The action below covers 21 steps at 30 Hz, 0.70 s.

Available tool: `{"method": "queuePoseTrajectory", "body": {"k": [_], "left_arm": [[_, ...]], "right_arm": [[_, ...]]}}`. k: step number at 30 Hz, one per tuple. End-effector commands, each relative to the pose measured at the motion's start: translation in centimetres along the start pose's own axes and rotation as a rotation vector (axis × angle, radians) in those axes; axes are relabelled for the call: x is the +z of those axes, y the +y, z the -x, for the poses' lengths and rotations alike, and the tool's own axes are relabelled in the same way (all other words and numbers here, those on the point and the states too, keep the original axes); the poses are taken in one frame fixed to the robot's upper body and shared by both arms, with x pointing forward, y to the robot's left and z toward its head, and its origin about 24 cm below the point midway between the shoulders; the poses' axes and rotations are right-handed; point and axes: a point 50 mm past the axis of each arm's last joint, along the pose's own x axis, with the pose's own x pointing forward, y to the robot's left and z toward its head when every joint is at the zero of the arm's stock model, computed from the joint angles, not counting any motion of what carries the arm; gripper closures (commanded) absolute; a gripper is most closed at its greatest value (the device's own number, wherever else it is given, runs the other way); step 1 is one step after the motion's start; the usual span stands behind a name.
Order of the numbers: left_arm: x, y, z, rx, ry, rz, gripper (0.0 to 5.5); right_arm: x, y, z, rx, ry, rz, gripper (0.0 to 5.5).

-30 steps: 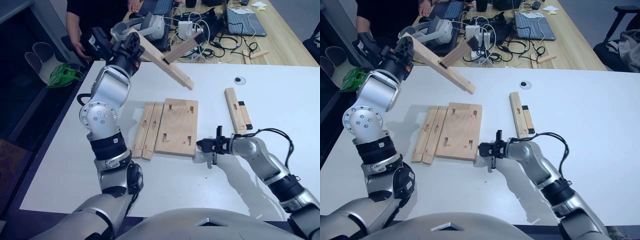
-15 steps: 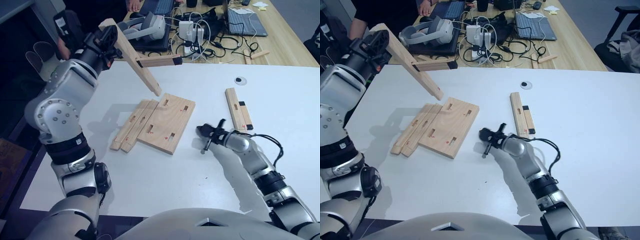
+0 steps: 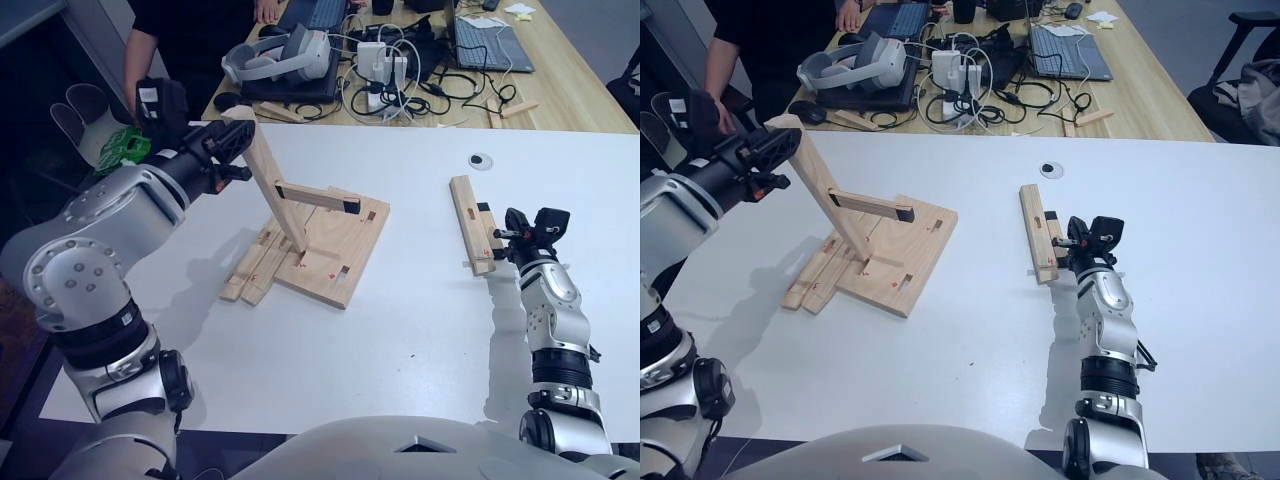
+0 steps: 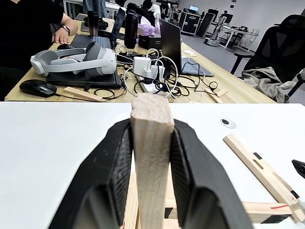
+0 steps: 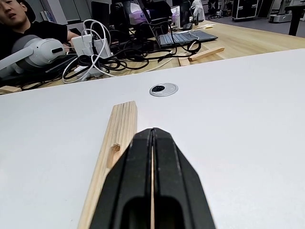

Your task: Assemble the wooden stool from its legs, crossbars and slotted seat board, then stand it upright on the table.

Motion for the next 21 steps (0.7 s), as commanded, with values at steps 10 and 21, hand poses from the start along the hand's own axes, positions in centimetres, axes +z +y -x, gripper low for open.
{"method": "queuePoseTrajectory", "body": {"k": [10, 21], "left_arm": [[-1.4, 0.6, 1.4, 0.052, -0.005, 0.054, 4.49], [-1.3, 1.1, 1.9, 0.066, -0.021, 0.056, 4.49]], "right_arm": [[-0.8, -1.2, 0.4, -0.041, 0.037, -0.065, 5.50], [-1.4, -2.2, 0.9, -0.066, 0.056, -0.088, 5.50]]}}
